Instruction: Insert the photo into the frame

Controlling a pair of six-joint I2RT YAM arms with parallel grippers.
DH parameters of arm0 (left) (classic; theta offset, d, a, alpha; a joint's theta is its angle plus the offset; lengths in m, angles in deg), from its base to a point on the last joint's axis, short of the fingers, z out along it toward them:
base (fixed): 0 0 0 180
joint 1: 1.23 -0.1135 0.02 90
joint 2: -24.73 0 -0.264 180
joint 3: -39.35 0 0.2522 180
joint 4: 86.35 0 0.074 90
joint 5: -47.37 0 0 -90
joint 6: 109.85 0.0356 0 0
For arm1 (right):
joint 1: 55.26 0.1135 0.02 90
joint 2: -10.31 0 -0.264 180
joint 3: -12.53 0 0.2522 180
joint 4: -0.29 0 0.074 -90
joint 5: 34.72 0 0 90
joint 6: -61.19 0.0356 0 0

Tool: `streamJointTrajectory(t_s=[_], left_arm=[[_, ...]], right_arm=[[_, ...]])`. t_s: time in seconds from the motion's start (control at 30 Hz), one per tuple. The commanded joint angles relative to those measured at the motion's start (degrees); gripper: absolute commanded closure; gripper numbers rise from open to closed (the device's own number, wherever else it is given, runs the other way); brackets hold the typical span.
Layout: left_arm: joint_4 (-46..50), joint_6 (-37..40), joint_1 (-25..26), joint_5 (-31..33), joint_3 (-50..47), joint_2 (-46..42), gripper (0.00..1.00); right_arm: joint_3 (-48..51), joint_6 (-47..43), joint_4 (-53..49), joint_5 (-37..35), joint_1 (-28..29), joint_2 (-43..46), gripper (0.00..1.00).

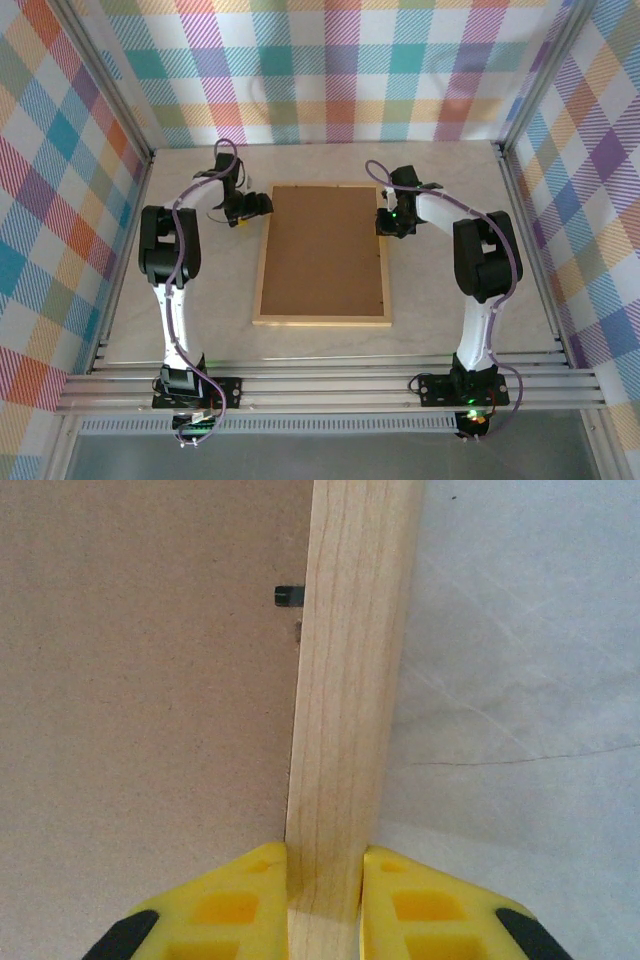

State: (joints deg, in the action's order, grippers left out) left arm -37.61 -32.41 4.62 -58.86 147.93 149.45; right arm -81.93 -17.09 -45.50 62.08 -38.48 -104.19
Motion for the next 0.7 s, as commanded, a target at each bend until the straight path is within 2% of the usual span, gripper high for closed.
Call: streamJointTrajectory(t_s=[0.0,0.4,0.67], left_arm=[[1.76,0.21,0.50,0.76,1.06,1.62,0.22],[4.38,0.53,1.49,0.06,2.84,5.03,0.22],[10.09,3.18,5.10,3.67,6.34,8.14,0.23]], right_arm=[[2.05,-0.34,-1.67,4.35,1.03,-0.64,0.80],[1.75,-0.04,-1.83,4.87,1.05,-0.98,0.80],[1.43,0.29,-1.46,6.09,1.06,-1.59,0.81]])
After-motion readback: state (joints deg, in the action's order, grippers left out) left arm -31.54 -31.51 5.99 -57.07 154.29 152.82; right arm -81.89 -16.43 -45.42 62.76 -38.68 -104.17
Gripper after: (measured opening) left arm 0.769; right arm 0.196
